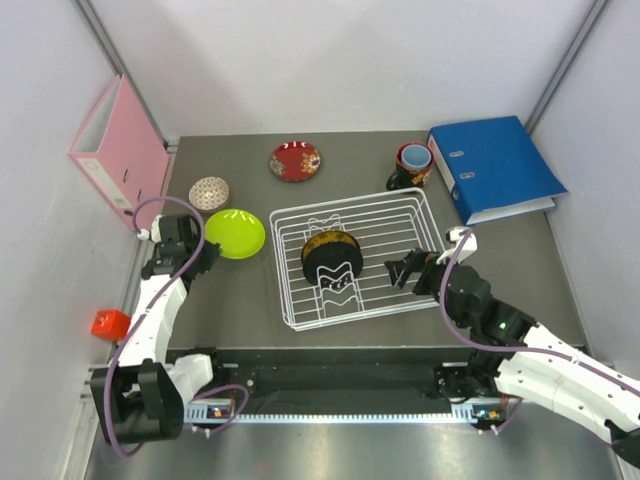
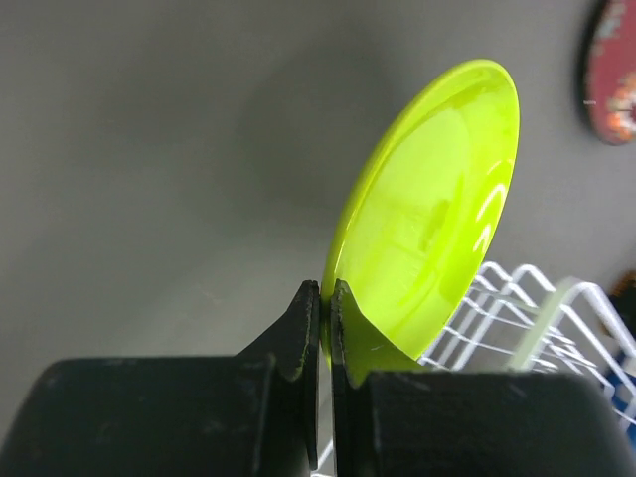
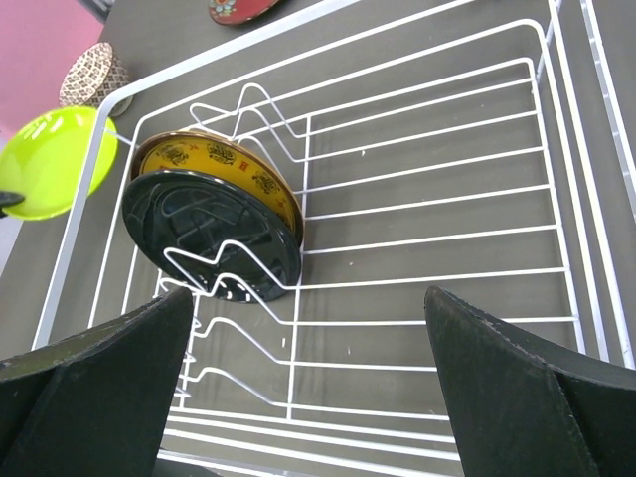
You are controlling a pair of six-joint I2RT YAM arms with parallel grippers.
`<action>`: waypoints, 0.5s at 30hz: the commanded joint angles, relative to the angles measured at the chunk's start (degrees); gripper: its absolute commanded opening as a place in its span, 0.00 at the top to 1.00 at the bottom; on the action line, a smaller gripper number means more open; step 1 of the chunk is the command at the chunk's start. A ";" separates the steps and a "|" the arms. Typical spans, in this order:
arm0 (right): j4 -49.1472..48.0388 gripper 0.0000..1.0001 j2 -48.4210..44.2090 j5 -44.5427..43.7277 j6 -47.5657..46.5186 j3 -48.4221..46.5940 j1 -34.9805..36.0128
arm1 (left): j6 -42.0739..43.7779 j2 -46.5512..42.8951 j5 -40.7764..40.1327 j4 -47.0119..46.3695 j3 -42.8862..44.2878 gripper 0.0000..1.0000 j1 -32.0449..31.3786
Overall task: Unload the mixed dishes from the dish rack
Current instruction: Place the plate at the center of the board.
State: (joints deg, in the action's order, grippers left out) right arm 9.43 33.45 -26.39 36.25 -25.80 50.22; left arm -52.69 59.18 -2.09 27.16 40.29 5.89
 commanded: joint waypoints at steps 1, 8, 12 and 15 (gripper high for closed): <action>-2.40 0.00 0.03 0.46 0.22 -0.04 0.41 | -2.86 -0.38 4.46 -13.53 1.53 1.00 0.26; -3.89 0.00 2.49 1.61 0.14 0.14 0.41 | -2.51 7.43 3.84 -19.06 10.76 1.00 0.35; -2.84 0.00 4.25 1.70 -0.92 -1.96 0.41 | -4.70 20.49 10.77 -24.07 16.47 1.00 -0.61; -1.61 0.00 4.52 0.82 -2.06 -3.20 0.32 | -5.41 28.41 12.19 -26.71 21.65 1.00 -3.50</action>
State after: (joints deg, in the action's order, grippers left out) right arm 8.40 37.85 -25.32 35.79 -25.80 50.22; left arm -55.94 79.22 5.08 8.58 56.29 5.32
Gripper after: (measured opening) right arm 0.996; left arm 0.037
